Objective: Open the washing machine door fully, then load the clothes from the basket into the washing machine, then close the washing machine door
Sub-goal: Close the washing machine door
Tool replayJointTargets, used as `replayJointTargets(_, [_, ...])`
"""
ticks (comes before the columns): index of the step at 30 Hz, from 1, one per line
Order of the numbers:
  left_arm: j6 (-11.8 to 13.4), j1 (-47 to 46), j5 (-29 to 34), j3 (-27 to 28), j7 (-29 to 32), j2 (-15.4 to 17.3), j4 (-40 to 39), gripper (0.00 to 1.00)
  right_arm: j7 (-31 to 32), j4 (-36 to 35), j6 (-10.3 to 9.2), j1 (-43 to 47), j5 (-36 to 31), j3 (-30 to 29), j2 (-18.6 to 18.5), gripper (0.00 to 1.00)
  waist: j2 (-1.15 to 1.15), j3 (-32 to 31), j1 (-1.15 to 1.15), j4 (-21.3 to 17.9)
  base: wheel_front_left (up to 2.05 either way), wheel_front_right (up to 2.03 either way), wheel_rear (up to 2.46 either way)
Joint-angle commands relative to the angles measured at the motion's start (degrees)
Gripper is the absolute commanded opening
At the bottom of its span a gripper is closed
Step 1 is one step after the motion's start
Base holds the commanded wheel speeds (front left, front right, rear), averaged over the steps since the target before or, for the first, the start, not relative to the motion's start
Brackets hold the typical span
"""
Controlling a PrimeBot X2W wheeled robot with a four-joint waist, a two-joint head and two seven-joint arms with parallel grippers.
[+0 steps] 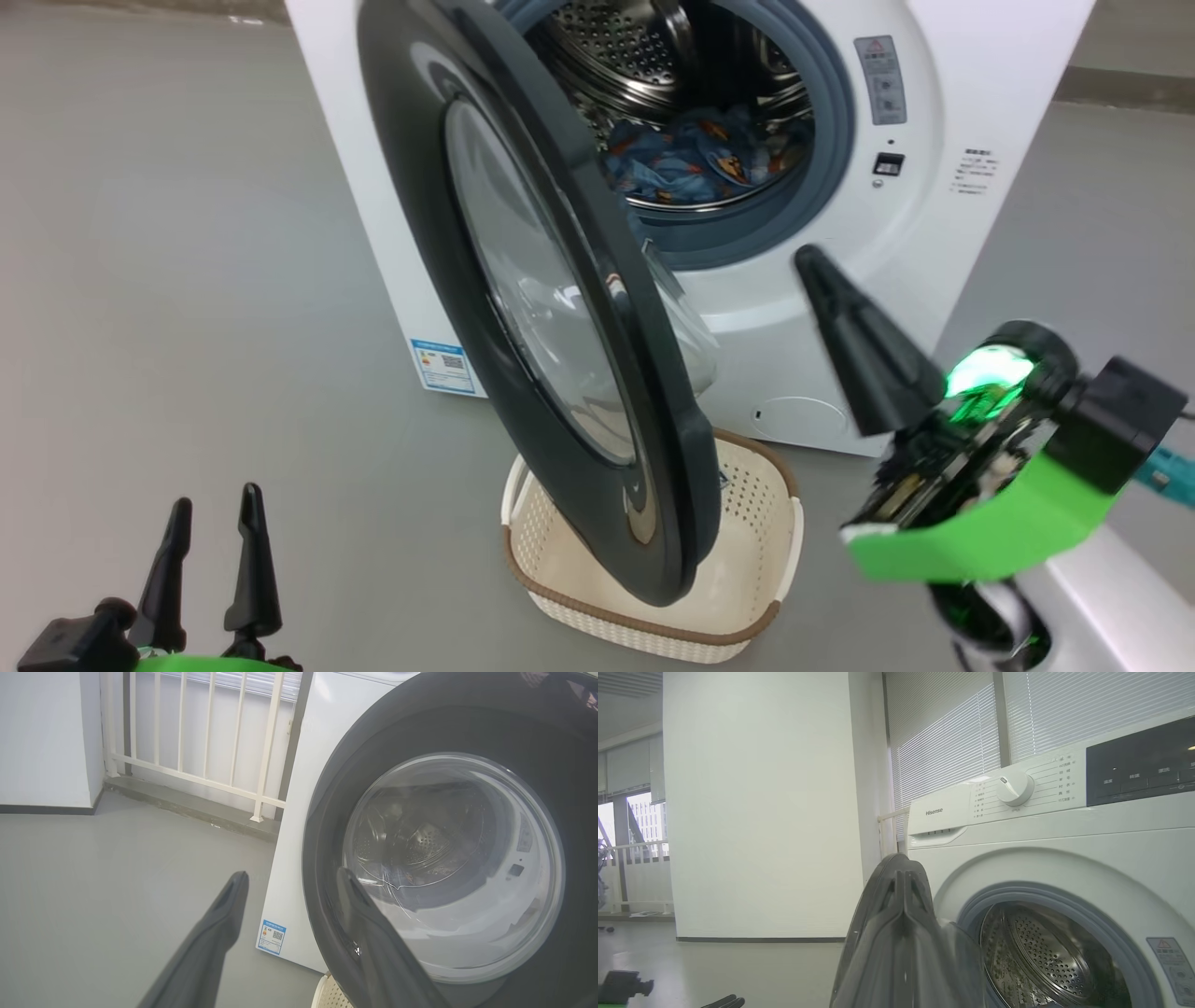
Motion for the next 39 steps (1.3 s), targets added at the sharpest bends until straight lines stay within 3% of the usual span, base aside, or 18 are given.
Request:
replayJointTargets(1, [-0.21,-0.39,-0.33,1.67,-0.37,1.20,-0.89,1.00,-0.45,-2.27,0.25,-0.81,-0.17,1.39,0.38,0.00,0.00,-0.45,0.00,0.68,0.00,0.00,0.00])
replayJointTargets(7, [-0.21,-0.42,-0.32,1.34,-0.37,1.15,-0.72,1.00,-0.45,-4.73,0.25,-0.30,-0.49,8.43,1.02,0.00,0.00,-0.76,0.00,1.48,0.00,0.00,0.00])
replayJointTargets(17, [-0.21,-0.41,-0.53,0.88,-0.37,1.18,-0.23,1.00,-0.45,0.18,0.25,0.62,0.36,19.66,0.62,0.00,0.00,-1.33,0.00,2.74,0.00,0.00,0.00])
replayJointTargets(39, [-0.21,-0.68,-1.07,0.44,-0.37,0.89,-0.09,1.00,-0.45,17.04,0.25,-1.15,6.56,27.68,0.36,0.00,0.00,-0.03,0.00,4.35,0.00,0.00,0.00])
